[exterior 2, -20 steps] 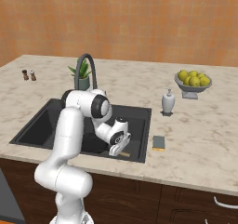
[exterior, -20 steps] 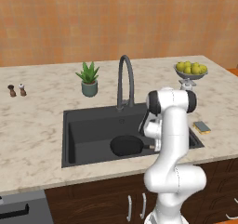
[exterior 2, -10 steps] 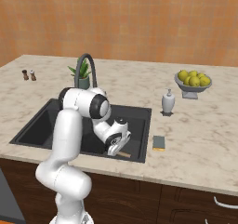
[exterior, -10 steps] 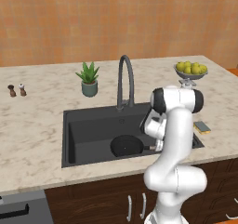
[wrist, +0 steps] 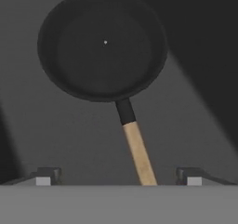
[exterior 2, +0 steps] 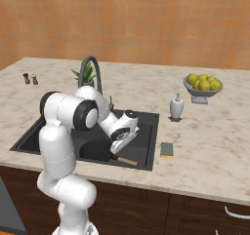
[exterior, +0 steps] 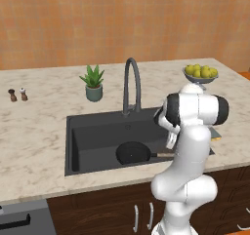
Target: Pick the pan and sponge and place them into the sink. Then turn on the water.
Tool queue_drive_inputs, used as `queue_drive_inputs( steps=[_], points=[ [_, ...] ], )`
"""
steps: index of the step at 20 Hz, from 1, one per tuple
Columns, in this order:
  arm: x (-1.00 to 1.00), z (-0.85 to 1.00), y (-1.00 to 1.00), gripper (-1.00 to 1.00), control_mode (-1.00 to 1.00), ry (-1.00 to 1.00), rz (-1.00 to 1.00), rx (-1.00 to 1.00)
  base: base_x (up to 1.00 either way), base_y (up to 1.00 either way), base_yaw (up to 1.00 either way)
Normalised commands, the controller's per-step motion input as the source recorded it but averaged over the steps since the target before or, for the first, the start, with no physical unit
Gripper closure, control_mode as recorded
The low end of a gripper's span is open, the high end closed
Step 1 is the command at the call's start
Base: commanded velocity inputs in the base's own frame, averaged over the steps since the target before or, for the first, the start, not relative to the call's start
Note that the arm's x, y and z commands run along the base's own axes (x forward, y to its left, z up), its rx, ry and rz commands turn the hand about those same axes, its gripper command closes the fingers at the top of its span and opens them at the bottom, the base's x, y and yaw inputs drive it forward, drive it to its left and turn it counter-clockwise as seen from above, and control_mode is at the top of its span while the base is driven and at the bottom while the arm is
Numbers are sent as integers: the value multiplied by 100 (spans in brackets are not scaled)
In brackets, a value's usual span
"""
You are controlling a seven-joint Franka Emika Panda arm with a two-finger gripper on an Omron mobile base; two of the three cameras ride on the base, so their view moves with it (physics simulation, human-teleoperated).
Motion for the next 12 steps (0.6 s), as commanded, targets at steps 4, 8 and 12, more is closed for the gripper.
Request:
queue_drive_inputs(
  steps=[4,8,12],
  points=[
    [-29,100,0,-100,-100,3,-16,0,0,0,0],
    [-29,100,0,-100,-100,3,-21,0,0,0,0],
    [-42,97,-6,-100,-100,10,-29,0,0,0,0]
  ],
)
